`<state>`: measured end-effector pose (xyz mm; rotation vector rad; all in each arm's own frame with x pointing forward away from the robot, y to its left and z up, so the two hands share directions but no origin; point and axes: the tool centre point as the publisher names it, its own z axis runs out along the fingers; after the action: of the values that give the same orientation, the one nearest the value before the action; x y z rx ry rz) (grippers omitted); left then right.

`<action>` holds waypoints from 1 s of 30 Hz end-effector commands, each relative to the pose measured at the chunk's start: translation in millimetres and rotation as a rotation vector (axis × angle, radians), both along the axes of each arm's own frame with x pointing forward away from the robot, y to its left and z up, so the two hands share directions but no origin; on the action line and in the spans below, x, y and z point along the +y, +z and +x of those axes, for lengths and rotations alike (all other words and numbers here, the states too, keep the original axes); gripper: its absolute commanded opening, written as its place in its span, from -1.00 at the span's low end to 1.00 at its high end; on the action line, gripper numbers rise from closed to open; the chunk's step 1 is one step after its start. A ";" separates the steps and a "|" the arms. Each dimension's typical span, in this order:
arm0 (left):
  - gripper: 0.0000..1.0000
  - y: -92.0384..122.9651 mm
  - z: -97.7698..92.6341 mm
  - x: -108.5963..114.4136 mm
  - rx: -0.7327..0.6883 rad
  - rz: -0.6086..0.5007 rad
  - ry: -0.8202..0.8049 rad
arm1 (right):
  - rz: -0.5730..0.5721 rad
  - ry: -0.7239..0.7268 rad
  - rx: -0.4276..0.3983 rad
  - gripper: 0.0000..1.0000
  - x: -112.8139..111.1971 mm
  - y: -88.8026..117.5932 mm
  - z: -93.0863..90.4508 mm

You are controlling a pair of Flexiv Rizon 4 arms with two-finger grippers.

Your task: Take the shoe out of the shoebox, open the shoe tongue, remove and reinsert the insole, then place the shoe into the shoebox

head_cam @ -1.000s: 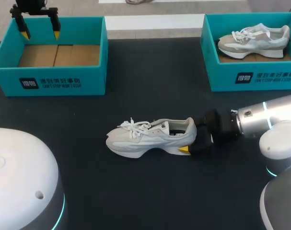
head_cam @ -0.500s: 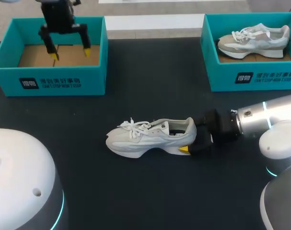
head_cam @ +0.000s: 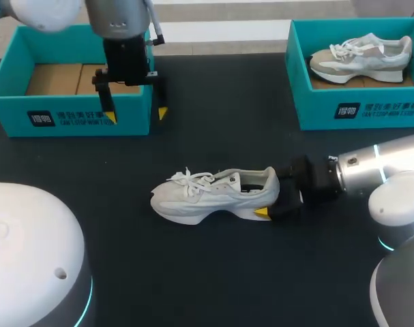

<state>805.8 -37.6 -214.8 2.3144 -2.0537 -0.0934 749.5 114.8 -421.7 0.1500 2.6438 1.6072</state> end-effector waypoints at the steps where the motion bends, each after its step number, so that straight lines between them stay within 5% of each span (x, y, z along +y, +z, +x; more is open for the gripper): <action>1: 1.00 0.5 -1.0 1.3 -0.005 -0.002 0.000 | -0.001 -0.001 -0.001 -1.00 3.5 -2.8 2.0; 9: 1.00 -2.1 -5.4 -2.5 0.017 -0.016 -0.024 | -0.001 -0.001 -0.001 -1.00 3.5 -2.8 2.0; 24: 1.00 -66.0 -83.7 -98.5 0.072 -0.018 -0.218 | -0.001 -0.001 -0.001 -1.00 3.5 -2.8 2.0; 30: 1.00 -79.1 -91.5 -118.8 0.051 -0.003 -0.232 | -0.001 -0.001 -0.001 -1.00 3.5 -2.8 2.0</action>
<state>716.5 -141.3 -287.4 2.0275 -2.2756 -0.1465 749.5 114.7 -421.6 0.1500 2.6438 1.6068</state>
